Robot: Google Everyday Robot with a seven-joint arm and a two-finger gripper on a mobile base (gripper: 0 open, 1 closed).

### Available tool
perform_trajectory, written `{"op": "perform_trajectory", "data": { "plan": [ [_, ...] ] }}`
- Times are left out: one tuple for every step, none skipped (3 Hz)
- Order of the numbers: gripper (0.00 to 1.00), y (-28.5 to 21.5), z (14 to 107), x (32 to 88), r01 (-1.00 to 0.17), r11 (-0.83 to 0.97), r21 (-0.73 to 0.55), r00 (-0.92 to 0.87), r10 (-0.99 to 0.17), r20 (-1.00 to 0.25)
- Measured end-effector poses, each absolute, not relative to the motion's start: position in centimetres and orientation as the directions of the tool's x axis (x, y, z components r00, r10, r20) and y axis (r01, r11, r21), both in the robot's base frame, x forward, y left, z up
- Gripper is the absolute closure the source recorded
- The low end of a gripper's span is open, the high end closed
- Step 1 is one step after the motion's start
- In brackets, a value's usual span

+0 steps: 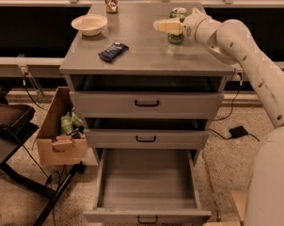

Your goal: Place green can into bottom drawer

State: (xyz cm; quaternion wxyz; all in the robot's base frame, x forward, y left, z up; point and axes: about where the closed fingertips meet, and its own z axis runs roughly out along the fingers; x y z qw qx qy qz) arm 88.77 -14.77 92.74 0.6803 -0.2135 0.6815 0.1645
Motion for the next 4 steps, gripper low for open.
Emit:
{"op": "perform_trajectory", "data": {
  "plan": [
    [0.19,-13.3,92.1,90.0,-0.541,0.840,-0.032,-0.002,-0.040,-0.999],
    [0.41,-12.5,91.2,90.8,-0.547,0.837,-0.021,-0.035,-0.047,-0.998],
    [0.66,-12.5,91.0,91.0,-0.546,0.838,-0.019,-0.042,-0.050,-0.998],
    [0.95,-12.5,91.0,91.0,-0.546,0.838,-0.019,-0.042,-0.050,-0.998]
  ]
}}
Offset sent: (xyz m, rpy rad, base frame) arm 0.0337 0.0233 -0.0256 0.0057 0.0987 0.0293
